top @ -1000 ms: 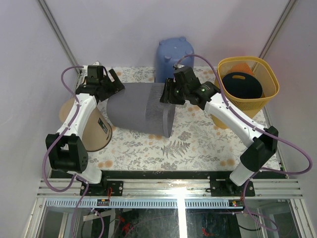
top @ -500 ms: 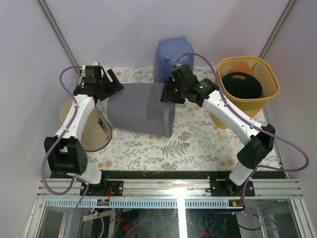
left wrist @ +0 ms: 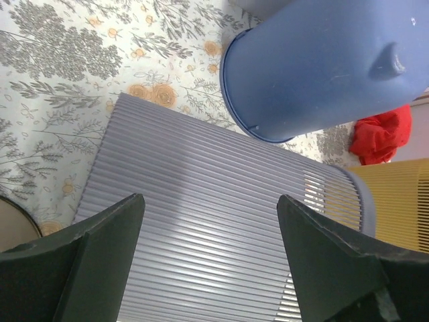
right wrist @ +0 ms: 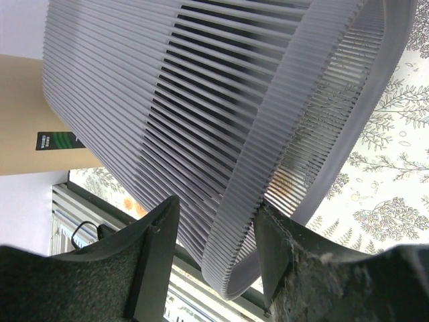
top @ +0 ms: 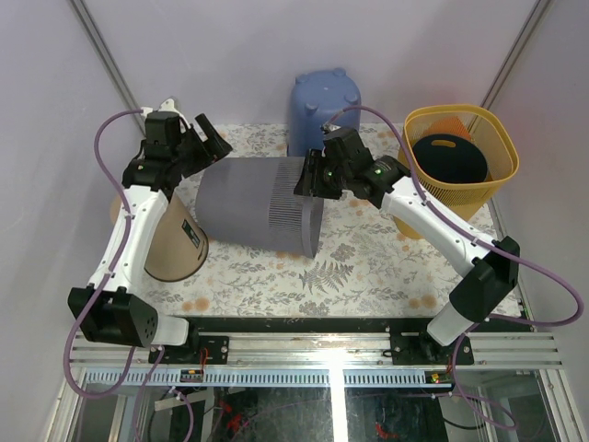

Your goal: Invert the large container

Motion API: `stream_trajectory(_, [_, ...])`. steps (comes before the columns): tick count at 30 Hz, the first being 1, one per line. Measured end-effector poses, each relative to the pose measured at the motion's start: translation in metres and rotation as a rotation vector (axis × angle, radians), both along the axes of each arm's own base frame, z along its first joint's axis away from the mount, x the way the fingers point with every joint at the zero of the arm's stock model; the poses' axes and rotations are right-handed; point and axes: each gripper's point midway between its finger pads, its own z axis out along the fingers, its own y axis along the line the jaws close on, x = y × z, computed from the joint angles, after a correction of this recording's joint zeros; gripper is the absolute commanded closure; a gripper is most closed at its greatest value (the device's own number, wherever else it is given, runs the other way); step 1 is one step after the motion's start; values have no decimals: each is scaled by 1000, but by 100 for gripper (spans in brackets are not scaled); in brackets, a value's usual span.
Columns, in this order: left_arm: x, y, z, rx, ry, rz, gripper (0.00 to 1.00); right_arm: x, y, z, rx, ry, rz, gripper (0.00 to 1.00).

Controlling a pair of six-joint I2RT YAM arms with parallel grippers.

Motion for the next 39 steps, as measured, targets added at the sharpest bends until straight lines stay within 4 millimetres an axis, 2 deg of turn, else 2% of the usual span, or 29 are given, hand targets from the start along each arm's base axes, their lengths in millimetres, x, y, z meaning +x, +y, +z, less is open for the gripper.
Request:
stream_trajectory(3, [-1, 4, 4, 16, -9, 12, 16, 0, 1, 0, 3, 2, 2, 46])
stream_trajectory(9, [3, 18, -14, 72, 27, 78, 15, -1, 0, 0, 3, 1, 2, 46])
stream_trajectory(18, [15, 34, -71, 152, 160, 137, 14, -2, -1, 0, 3, -1, 3, 45])
stream_trajectory(21, [17, 36, -84, 163, 188, 141, 15, -2, -2, 0, -3, -5, 5, 45])
stream_trajectory(27, [20, 27, -84, 135, 177, 102, 18, 1, -4, 13, -27, -32, 9, 45])
stream_trajectory(31, [18, 19, -84, 86, 158, 65, 19, 4, -9, 13, -62, -32, 6, 44])
stream_trajectory(39, [-7, -4, -82, 55, 158, 7, 19, 19, -31, 11, -101, -34, -32, 44])
